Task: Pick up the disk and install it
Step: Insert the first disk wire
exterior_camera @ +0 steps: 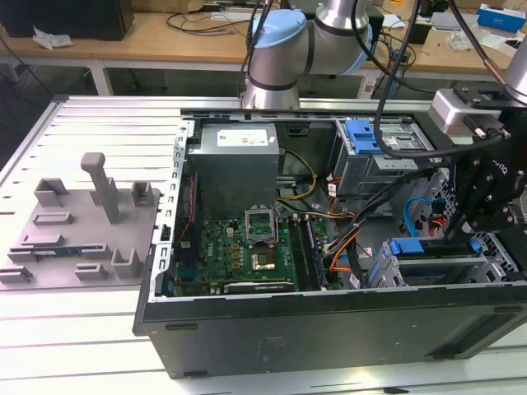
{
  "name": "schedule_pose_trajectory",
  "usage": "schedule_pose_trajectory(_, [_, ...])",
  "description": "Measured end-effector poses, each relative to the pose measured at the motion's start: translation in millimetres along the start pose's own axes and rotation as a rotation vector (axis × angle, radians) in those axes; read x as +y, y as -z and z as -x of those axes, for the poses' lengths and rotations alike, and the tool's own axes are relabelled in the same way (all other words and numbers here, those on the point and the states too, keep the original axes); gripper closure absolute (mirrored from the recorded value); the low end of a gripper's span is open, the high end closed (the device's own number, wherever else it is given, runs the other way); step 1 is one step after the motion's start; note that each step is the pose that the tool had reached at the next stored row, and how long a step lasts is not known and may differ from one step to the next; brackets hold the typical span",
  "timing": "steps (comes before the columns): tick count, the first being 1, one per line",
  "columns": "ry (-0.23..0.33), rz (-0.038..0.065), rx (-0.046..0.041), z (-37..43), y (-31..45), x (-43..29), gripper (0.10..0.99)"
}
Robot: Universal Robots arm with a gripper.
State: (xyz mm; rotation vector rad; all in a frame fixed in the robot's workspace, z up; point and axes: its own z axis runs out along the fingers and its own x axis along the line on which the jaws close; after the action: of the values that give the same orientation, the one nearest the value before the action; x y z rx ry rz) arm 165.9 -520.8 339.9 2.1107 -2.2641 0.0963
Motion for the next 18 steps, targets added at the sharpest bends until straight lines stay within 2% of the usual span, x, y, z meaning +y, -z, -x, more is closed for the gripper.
schedule_pose_trajectory(5, [0.003,0.0,-0.0011,-0.2,-3.3,0.0,0.922])
schedule_pose_trajectory(6, [0.003,0.0,-0.0017,-0.2,-3.6,0.0,0.851])
schedule_pose_trajectory(7, [0.003,0.0,-0.0016,-0.2,-3.2,0.0,0.851])
schedule_pose_trajectory(8, [0.003,0.0,-0.0014,-0.4,-0.6,0.0,0.851])
schedule_pose_trajectory(9, [0.003,0.0,-0.0014,-0.9,5.6,-0.1,0.784])
schedule_pose_trajectory(11, [0.003,0.0,-0.0013,-1.8,20.3,-0.3,0.784])
schedule_pose_trajectory(12, [0.003,0.0,-0.0009,-1.6,23.5,-0.3,0.784])
schedule_pose_trajectory(18, [0.004,0.0,-0.0008,-1.1,23.5,-0.3,0.784])
